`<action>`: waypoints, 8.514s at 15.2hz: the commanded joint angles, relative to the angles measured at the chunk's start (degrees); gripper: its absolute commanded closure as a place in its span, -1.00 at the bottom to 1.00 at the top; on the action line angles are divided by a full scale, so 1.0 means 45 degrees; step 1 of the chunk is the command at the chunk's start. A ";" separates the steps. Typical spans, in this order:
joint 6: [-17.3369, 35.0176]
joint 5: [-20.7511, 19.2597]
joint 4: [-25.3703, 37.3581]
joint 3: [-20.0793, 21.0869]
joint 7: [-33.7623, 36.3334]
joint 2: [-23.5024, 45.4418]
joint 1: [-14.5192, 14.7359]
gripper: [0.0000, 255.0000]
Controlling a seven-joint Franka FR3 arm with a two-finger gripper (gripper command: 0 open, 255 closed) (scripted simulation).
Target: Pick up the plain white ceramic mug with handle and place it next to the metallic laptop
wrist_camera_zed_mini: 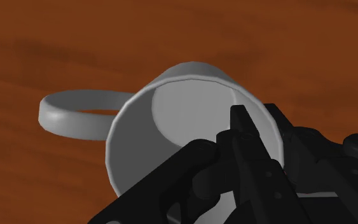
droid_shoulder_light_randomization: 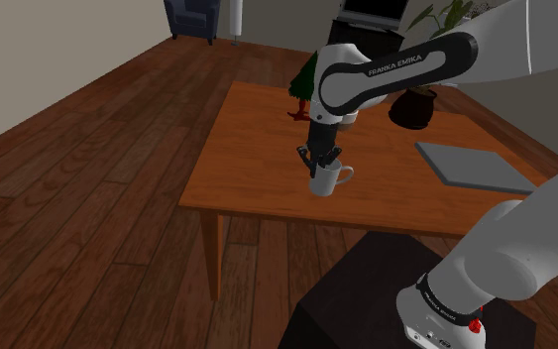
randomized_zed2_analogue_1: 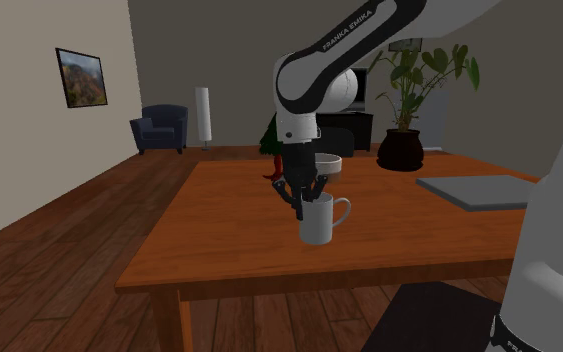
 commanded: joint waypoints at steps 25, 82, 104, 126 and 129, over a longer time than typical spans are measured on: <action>-0.3849 -0.0058 0.2699 -0.0096 0.0187 -0.1153 -0.0035 1.00; -0.6353 -0.0599 1.2313 -0.6946 -1.2267 0.6165 -0.6065 1.00; -0.2673 -0.0480 0.8813 -0.6813 -1.2141 0.6381 -0.5888 1.00; -0.3627 -0.0435 0.9908 -0.6798 -1.2119 0.6531 -0.5935 -1.00; -0.3627 -0.0435 0.9908 -0.6798 -1.2119 0.6531 -0.5935 -1.00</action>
